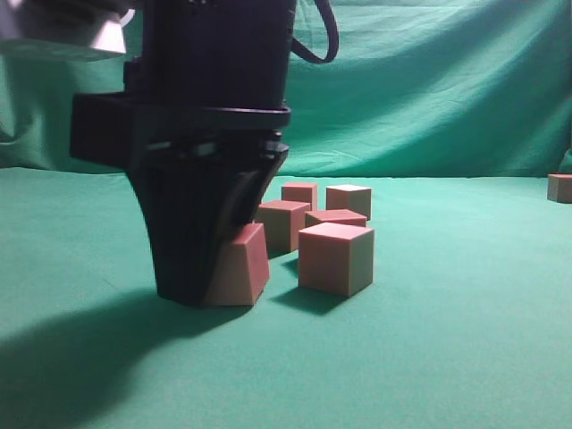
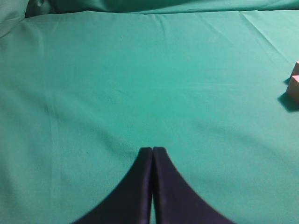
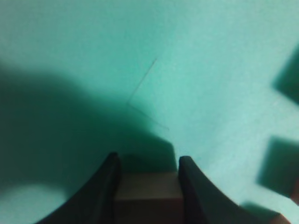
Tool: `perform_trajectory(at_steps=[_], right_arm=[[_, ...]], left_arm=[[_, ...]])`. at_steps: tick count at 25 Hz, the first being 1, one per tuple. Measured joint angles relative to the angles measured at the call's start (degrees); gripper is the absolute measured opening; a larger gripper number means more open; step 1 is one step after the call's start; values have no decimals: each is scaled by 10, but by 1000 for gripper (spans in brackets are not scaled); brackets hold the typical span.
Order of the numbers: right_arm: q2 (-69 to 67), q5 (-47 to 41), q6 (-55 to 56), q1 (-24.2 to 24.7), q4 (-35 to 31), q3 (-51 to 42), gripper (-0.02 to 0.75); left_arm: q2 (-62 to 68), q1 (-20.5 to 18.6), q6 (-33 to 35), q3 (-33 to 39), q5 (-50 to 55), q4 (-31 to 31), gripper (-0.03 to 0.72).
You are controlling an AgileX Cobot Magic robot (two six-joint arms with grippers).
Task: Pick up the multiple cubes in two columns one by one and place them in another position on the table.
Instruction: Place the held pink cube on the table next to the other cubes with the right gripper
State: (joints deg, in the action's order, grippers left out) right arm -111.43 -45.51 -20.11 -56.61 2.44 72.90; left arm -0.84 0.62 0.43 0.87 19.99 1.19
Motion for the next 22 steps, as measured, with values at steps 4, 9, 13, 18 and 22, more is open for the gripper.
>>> perform_trajectory(at_steps=[4,9,13,18,22], right_arm=[[0,-1,0,0,2,0,268],[0,-1,1,0,2,0,268],[0,-1,3,0,2,0,268],[0,-1,5,0,5,0,316],[0,-2,5,0,6,0,442]], left_arm=[[0,0,0,0,0,0,0],[0,0,0,0,0,0,0],[0,0,0,0,0,0,0],[0,0,0,0,0,0,0],[0,0,0,0,0,0,0]])
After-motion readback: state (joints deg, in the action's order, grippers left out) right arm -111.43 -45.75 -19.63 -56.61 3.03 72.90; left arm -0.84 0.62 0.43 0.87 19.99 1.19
